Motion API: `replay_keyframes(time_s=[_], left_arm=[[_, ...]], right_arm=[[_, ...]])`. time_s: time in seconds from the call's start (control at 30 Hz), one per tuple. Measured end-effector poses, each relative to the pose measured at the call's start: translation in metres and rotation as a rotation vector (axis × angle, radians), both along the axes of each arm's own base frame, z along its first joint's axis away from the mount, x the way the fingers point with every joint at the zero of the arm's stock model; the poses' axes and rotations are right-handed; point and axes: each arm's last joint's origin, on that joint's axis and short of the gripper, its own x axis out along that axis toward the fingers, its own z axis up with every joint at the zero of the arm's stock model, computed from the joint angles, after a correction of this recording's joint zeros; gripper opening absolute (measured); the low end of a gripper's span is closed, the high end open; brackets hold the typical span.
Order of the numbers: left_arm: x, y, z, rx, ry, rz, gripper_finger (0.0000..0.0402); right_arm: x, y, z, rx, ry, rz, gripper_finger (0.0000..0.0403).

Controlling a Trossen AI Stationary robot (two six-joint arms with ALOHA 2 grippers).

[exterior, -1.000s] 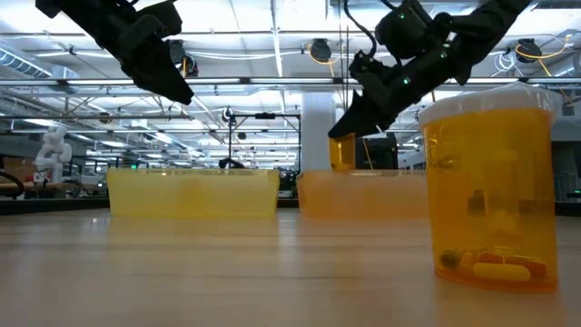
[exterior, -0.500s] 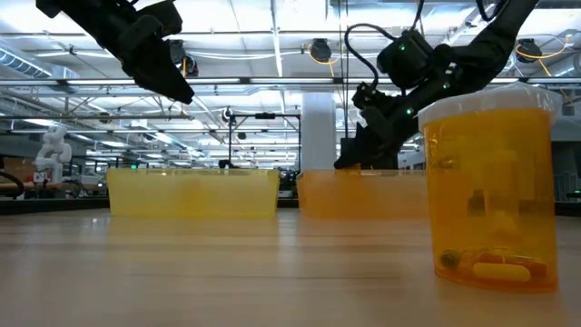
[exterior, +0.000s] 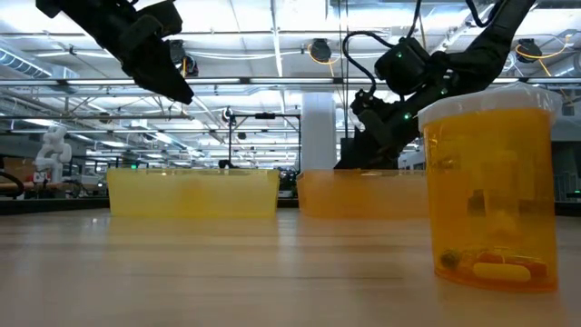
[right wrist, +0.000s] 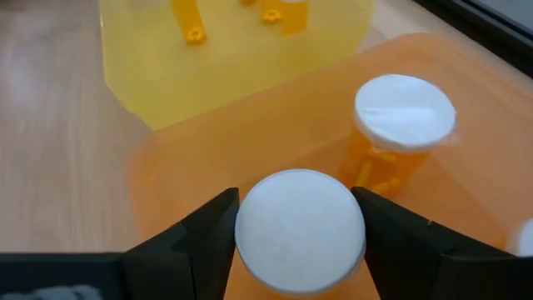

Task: Pick and place medicine bottles into bin by pill shape (circle, oval)
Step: Put the big orange pill bottle into the orange bin, then put the small orange pill bottle into the yellow bin

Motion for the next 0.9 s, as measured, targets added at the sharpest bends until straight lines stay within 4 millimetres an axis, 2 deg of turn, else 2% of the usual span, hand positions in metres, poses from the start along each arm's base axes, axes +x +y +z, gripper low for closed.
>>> replay_keyframes(time_s=[0.3,0.53,0.7,0.9], left_arm=[[0.0,0.0,0.0,-0.001,0.002,0.0,0.0232],[0.0,0.0,0.0,-0.001,0.003,0.0,0.0232],[0.0,0.0,0.0,-0.002,0.002,-0.001,0.0232],[0.0,0.0,0.0,-0.005,-0.001,0.001,0.0232]], right_arm=[[-0.002,0.001,0.001,0.012,0.01,-0.006,0.0262],[-0.011,0.006,0.024,0.004,-0.014,0.002,0.0269],[-0.026,0.02,0.045,0.009,-0.009,0.038,0.0265],[-0.041,0.048,0.068,0.051,-0.049,0.108,0.0263]])
